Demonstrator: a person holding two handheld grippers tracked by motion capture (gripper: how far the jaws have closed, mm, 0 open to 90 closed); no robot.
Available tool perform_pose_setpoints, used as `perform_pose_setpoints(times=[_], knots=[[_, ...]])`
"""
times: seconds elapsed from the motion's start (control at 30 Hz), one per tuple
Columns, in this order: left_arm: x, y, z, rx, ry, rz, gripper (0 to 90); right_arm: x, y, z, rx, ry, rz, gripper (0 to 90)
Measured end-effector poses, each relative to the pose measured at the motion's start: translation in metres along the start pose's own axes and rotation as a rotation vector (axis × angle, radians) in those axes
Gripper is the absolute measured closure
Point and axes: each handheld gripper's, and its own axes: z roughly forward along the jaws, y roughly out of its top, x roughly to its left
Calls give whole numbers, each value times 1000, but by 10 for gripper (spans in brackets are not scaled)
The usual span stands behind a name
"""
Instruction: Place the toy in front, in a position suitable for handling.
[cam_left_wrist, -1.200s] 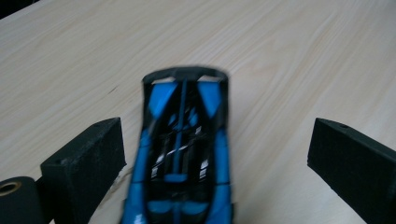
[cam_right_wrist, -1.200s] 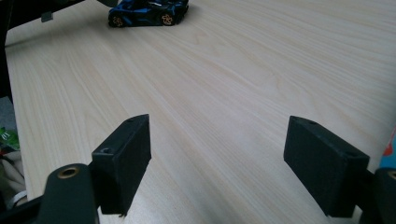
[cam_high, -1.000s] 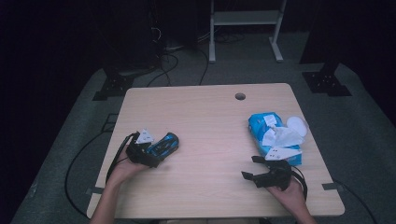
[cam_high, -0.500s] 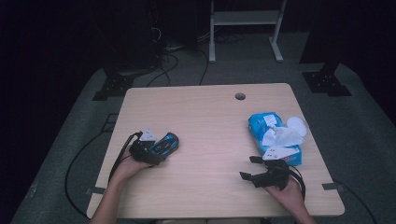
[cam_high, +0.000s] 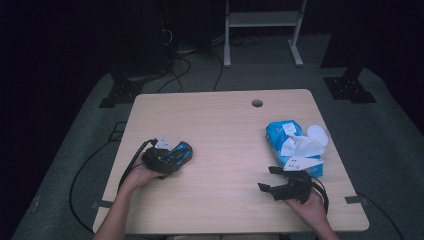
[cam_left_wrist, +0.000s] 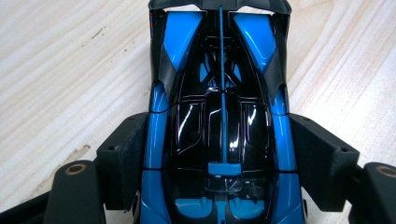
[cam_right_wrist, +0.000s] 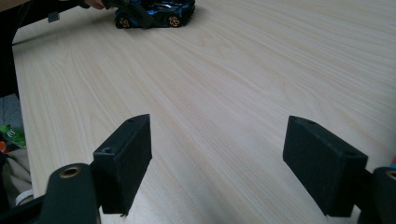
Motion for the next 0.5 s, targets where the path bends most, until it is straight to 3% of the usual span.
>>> perform_pose_setpoints(times=[0.13, 0.2, 0.5], knots=[[2, -3, -2, -7, -21, -13, 259, -1, 0, -3, -12, -10, 2, 227], [4, -1, -8, -38, -34, -27, 267, -2, 0, -3, -11, -10, 7, 227], [2, 4, -18, -73, -40, -14, 269, -2, 0, -3, -8, -12, 5, 226]])
